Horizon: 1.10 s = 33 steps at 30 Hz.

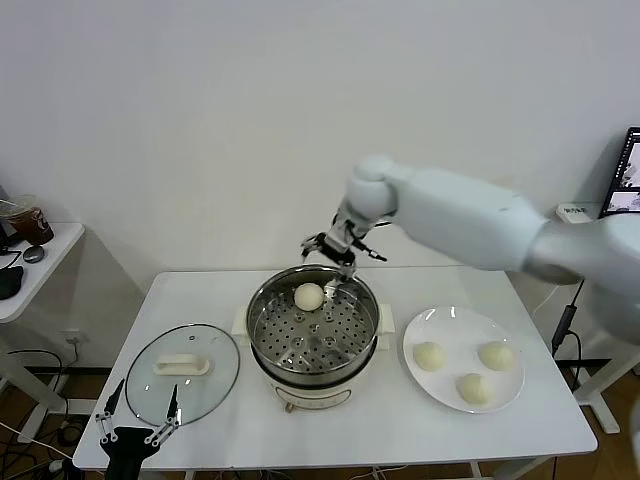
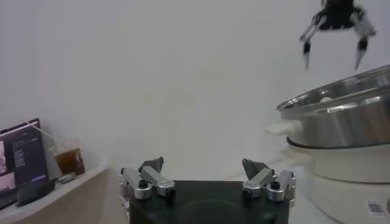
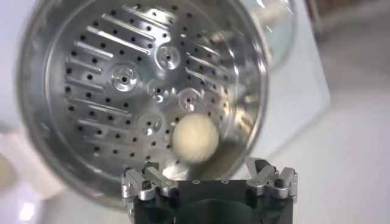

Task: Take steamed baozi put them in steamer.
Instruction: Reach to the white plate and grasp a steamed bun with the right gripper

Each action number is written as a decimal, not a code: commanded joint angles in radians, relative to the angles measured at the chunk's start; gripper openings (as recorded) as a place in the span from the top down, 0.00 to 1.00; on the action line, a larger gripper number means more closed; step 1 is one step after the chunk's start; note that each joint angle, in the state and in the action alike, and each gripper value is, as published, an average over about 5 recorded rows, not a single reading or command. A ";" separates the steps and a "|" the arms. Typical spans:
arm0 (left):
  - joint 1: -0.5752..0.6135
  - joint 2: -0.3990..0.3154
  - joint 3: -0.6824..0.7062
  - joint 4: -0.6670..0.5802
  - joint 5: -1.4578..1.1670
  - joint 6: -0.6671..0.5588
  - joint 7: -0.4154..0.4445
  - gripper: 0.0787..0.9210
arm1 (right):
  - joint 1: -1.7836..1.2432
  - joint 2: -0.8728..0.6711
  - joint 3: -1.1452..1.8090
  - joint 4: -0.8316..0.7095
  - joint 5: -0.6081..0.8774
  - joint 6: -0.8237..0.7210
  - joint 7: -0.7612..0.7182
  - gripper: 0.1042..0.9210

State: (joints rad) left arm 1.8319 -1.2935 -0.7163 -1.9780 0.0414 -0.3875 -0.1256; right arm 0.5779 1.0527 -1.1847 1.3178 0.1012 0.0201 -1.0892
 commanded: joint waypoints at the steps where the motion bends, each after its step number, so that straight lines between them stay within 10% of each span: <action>1: -0.006 0.011 -0.005 -0.006 -0.004 -0.001 0.002 0.12 | 0.100 -0.342 -0.060 0.288 0.193 -0.469 -0.056 0.12; 14: -0.009 0.010 -0.028 -0.017 -0.010 -0.005 0.008 0.12 | -0.277 -0.595 0.093 0.264 -0.043 -0.357 -0.048 0.12; 33: -0.007 -0.005 -0.062 -0.023 -0.007 0.003 0.014 0.12 | -0.588 -0.326 0.322 -0.013 -0.234 -0.241 -0.004 0.12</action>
State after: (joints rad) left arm 1.8231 -1.2976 -0.7737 -2.0057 0.0347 -0.3847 -0.1116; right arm 0.1034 0.6586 -0.9330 1.3814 -0.0702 -0.2480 -1.0978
